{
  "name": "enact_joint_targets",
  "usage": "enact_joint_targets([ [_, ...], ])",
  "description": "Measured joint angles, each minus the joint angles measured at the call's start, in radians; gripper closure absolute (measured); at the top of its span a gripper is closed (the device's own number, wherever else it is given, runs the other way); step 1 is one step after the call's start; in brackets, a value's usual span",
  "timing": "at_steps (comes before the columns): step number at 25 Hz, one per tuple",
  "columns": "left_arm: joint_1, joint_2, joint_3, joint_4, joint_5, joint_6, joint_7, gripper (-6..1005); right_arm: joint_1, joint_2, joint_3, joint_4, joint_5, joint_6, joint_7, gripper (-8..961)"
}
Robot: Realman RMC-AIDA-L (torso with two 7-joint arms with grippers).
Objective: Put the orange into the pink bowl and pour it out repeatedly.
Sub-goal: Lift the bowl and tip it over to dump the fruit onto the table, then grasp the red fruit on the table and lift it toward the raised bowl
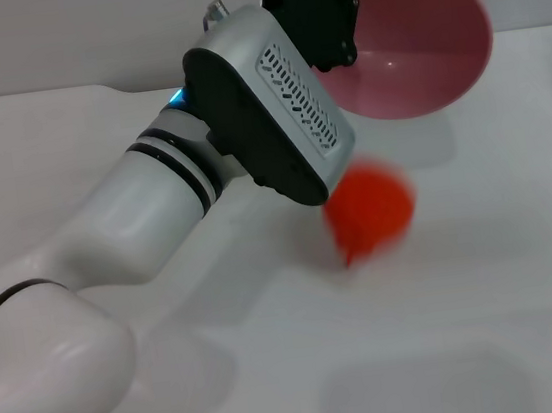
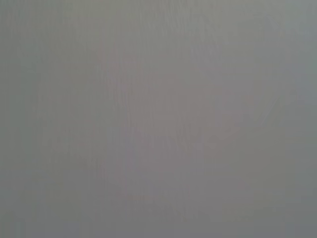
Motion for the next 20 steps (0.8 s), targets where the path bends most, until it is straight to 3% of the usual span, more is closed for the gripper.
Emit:
enact_joint_targets([
  [10, -0.035, 0.002, -0.025, -0.009, -0.017, 0.063, -0.084, 956, 0.005, -0.002, 0.004, 0.004, 0.003, 0.0, 0.0, 497],
  [16, -0.125, 0.004, -0.175, -0.004, -0.064, 0.335, -0.261, 956, 0.006, -0.002, 0.005, 0.004, 0.004, 0.0, 0.0, 496],
  [19, -0.205, 0.006, -0.328, -0.016, -0.114, 0.592, -0.319, 956, 0.007, -0.002, 0.004, 0.005, 0.004, 0.0, 0.0, 496],
  [20, -0.213, 0.006, -0.346, -0.018, -0.119, 0.624, -0.32, 956, 0.007, -0.002, 0.003, 0.005, 0.004, 0.0, 0.0, 497],
])
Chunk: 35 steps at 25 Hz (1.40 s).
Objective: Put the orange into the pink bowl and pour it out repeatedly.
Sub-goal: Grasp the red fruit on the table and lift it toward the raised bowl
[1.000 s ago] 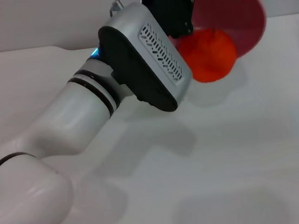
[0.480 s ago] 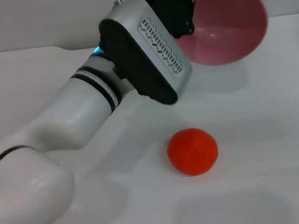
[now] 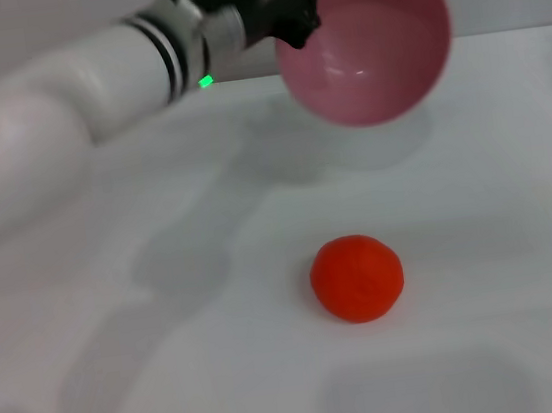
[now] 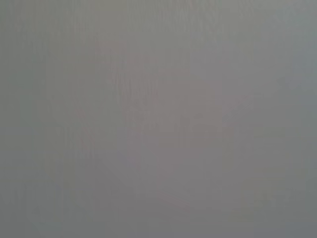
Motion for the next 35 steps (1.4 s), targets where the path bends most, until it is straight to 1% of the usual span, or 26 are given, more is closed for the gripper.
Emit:
enact_joint_targets([
  [2, -0.055, 0.0, -0.12, -0.013, -0.019, 0.176, -0.002, 956, 0.001, 0.0, -0.002, 0.0, 0.0, 0.0, 0.0, 497],
  [3, -0.072, 0.001, -0.159, -0.019, -0.023, 0.223, -0.001, 956, 0.001, 0.0, -0.002, 0.0, 0.0, 0.0, 0.0, 497],
  [4, -0.101, 0.001, -0.233, -0.032, -0.026, 0.322, 0.002, 956, 0.001, 0.0, -0.002, 0.0, 0.0, 0.0, 0.0, 497],
  [5, -0.119, 0.002, -0.276, -0.042, -0.026, 0.383, 0.004, 956, 0.002, 0.0, -0.002, 0.0, -0.002, 0.0, 0.0, 497],
  [6, -0.148, 0.004, -0.348, -0.062, -0.02, 0.466, 0.007, 956, 0.002, 0.0, -0.002, 0.0, -0.003, 0.0, 0.0, 496],
  [9, -0.213, 0.014, -0.515, -0.118, 0.025, 0.654, 0.007, 956, 0.002, -0.001, -0.003, 0.003, -0.006, 0.003, 0.001, 493],
  [11, -0.248, 0.026, -0.657, -0.151, 0.085, 0.778, 0.005, 956, 0.002, -0.003, -0.003, 0.007, -0.023, 0.016, 0.006, 492],
  [14, -0.252, 0.051, -0.75, -0.156, 0.124, 0.891, -0.006, 956, 0.002, -0.012, 0.001, -0.012, -0.103, 0.096, 0.077, 489],
  [15, -0.245, 0.062, -0.766, -0.154, 0.127, 0.922, -0.013, 956, 0.005, -0.023, 0.002, -0.029, -0.155, 0.167, 0.143, 488],
  [17, -0.228, 0.074, -0.776, -0.148, 0.13, 0.944, -0.031, 956, 0.017, -0.049, 0.0, -0.058, -0.264, 0.299, 0.288, 486],
  [19, -0.212, 0.081, -0.777, -0.146, 0.137, 0.956, -0.048, 956, 0.048, -0.088, -0.006, -0.079, -0.456, 0.441, 0.531, 485],
  [20, -0.207, 0.083, -0.776, -0.146, 0.145, 0.96, -0.055, 956, 0.071, -0.112, -0.008, -0.079, -0.596, 0.489, 0.679, 484],
  [21, -0.205, 0.083, -0.773, -0.146, 0.153, 0.963, -0.059, 956, 0.09, -0.13, -0.007, -0.077, -0.701, 0.51, 0.793, 483],
  [22, -0.205, 0.083, -0.773, -0.146, 0.153, 0.963, -0.059, 956, 0.112, -0.148, -0.005, -0.074, -0.843, 0.526, 0.946, 482],
  [23, -0.204, 0.083, -0.771, -0.146, 0.161, 0.966, -0.062, 956, 0.167, -0.182, 0.005, -0.067, -1.14, 0.518, 1.242, 481],
  [24, -0.204, 0.083, -0.771, -0.146, 0.161, 0.966, -0.062, 956, 0.167, -0.182, 0.005, -0.067, -1.14, 0.518, 1.242, 480],
  [25, -0.204, 0.083, -0.771, -0.146, 0.161, 0.966, -0.062, 956, 0.2, -0.196, 0.012, -0.067, -1.297, 0.492, 1.381, 479],
  [26, -0.203, 0.081, -0.77, -0.145, 0.176, 0.968, -0.063, 956, 0.232, -0.204, 0.023, -0.069, -1.449, 0.451, 1.501, 478],
  [27, -0.204, 0.075, -0.768, -0.145, 0.199, 0.971, -0.063, 956, 0.261, -0.21, 0.032, -0.072, -1.582, 0.409, 1.594, 478],
  [28, -0.204, 0.073, -0.767, -0.145, 0.203, 0.972, -0.063, 956, 0.293, -0.214, 0.042, -0.076, -1.699, 0.341, 1.674, 477],
  [30, -0.205, 0.072, -0.766, -0.145, 0.205, 0.973, -0.063, 956, 0.357, -0.213, 0.047, -0.085, -1.88, 0.205, 1.771, 475],
  [32, -0.206, 0.072, -0.766, -0.144, 0.206, 0.974, -0.059, 956, 0.396, -0.194, 0.042, -0.111, -1.977, 0.11, 1.788, 473],
  [34, -0.206, 0.073, -0.766, -0.144, 0.206, 0.974, -0.058, 956, 0.411, -0.147, 0.034, -0.18, -2.049, 0.053, 1.761, 471],
  [35, -0.206, 0.074, -0.766, -0.144, 0.206, 0.974, -0.057, 956, 0.413, -0.115, 0.03, -0.226, -2.103, 0.027, 1.75, 470],
])
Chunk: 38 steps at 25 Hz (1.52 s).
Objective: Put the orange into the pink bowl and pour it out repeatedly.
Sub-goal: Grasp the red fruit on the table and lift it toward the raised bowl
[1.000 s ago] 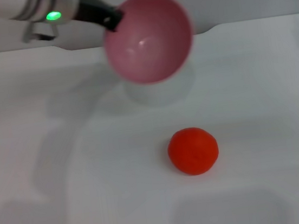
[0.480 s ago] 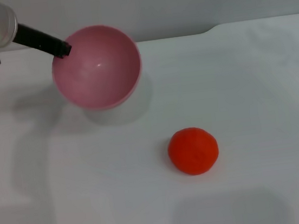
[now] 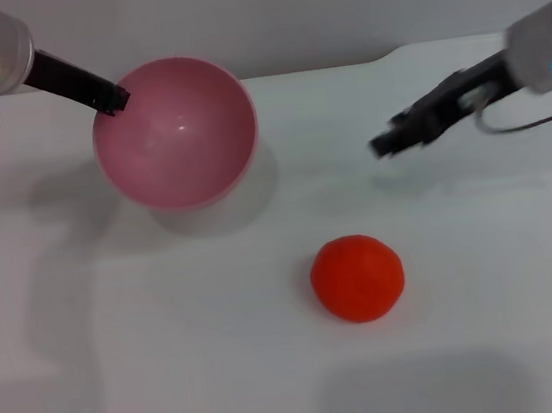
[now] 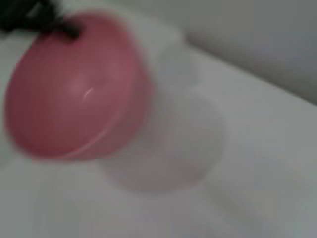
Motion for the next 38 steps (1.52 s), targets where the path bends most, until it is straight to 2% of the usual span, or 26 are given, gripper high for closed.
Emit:
enact_joint_targets([
  [1, 0.0, 0.001, 0.0, 0.0, 0.0, 0.0, 0.0, 956, 0.001, 0.025, 0.0, -0.035, -0.044, -0.017, -0.004, 470],
  [3, 0.001, 0.0, 0.0, 0.0, 0.0, 0.0, 0.001, 956, 0.003, 0.089, -0.001, -0.125, -0.16, -0.063, -0.014, 468],
  [5, 0.002, -0.002, 0.004, 0.0, 0.0, -0.002, 0.0, 956, 0.004, 0.114, -0.025, -0.169, -0.199, -0.085, -0.019, 466],
  [6, 0.003, -0.002, 0.007, 0.0, 0.0, -0.002, -0.002, 956, 0.006, 0.117, -0.055, -0.181, -0.2, -0.096, -0.022, 448],
  [11, 0.006, -0.005, 0.01, 0.0, 0.0, -0.002, -0.005, 956, 0.018, 0.116, -0.149, -0.175, -0.159, -0.114, -0.038, 355],
  [17, 0.006, -0.011, 0.01, 0.0, 0.0, -0.002, -0.009, 956, 0.02, 0.119, -0.222, -0.147, -0.126, -0.119, -0.054, 369],
  [25, -0.011, -0.011, 0.01, 0.0, 0.002, -0.006, -0.011, 956, 0.03, 0.119, -0.241, -0.074, -0.112, -0.131, -0.062, 380],
  [35, -0.026, -0.014, 0.01, 0.0, 0.002, -0.007, -0.011, 956, 0.018, 0.113, -0.213, -0.067, -0.117, -0.098, -0.052, 394],
  [38, -0.029, -0.017, 0.01, 0.0, 0.002, -0.007, -0.011, 956, 0.018, 0.112, -0.212, -0.066, -0.121, -0.096, -0.06, 528],
])
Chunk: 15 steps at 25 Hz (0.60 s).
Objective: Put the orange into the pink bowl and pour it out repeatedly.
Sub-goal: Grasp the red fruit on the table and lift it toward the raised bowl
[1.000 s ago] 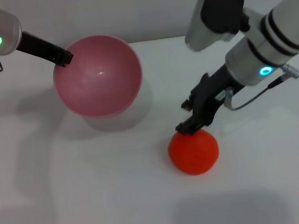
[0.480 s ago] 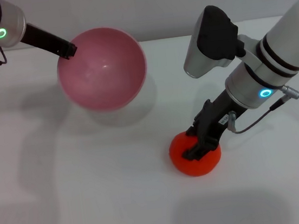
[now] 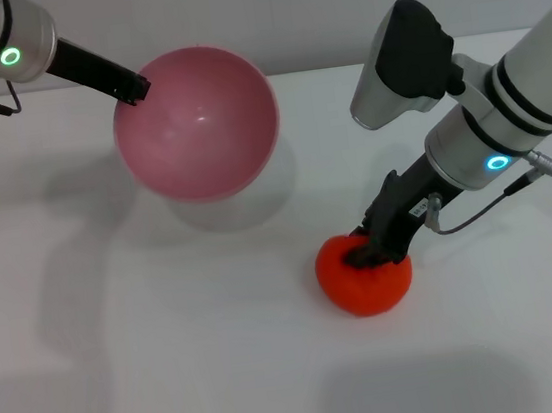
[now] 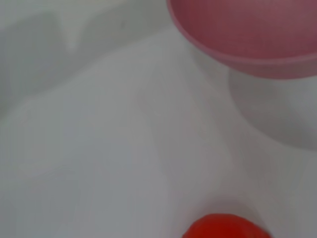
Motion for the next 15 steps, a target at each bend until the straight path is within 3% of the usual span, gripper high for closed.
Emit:
enact_joint_targets([
  [8, -0.001, -0.006, 0.0, 0.0, 0.0, -0.001, -0.001, 955, -0.016, 0.0, 0.023, -0.029, -0.008, -0.002, -0.005, 802],
  [15, 0.003, -0.004, 0.0, 0.0, 0.0, 0.002, -0.002, 955, -0.107, -0.005, 0.185, -0.241, -0.032, -0.031, 0.017, 866],
])
